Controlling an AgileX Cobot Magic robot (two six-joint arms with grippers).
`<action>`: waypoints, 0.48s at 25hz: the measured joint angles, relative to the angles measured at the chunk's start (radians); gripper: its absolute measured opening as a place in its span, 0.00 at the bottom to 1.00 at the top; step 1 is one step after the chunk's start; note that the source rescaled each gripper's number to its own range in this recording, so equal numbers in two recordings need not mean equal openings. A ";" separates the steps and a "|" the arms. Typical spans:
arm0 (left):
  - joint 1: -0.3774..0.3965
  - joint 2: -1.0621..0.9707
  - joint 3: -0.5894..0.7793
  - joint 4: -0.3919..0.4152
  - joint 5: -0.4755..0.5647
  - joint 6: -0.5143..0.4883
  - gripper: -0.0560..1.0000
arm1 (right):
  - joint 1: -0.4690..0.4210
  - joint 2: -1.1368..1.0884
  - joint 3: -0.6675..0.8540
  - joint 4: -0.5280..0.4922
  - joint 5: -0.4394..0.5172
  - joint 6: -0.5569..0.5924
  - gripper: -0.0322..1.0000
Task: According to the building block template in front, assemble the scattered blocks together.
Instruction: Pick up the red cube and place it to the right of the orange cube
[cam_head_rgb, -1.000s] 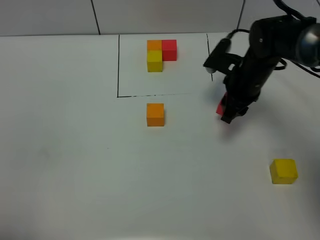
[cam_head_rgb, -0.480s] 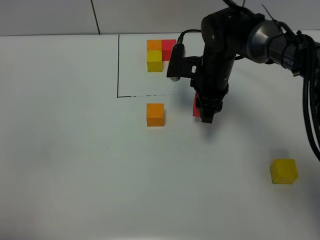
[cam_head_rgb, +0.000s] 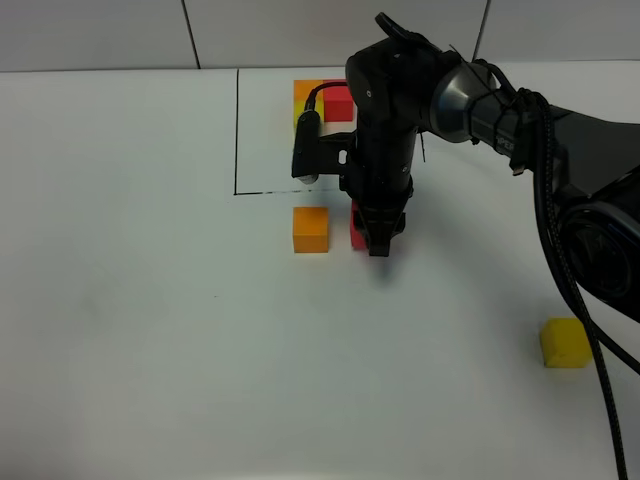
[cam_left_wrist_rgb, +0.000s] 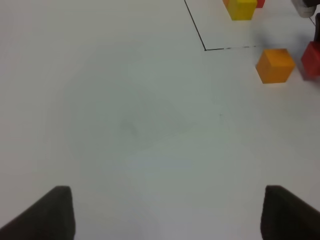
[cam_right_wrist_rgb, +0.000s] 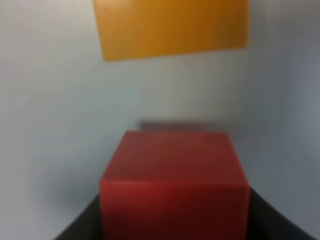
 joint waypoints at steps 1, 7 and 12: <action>0.000 0.000 0.000 0.000 0.000 0.000 0.80 | 0.003 0.010 -0.015 0.000 0.005 -0.001 0.05; 0.000 0.000 0.000 0.000 0.000 0.000 0.80 | 0.007 0.063 -0.069 0.000 0.018 -0.006 0.05; 0.000 0.000 0.000 0.000 0.000 0.000 0.80 | 0.007 0.076 -0.074 0.000 0.018 -0.007 0.05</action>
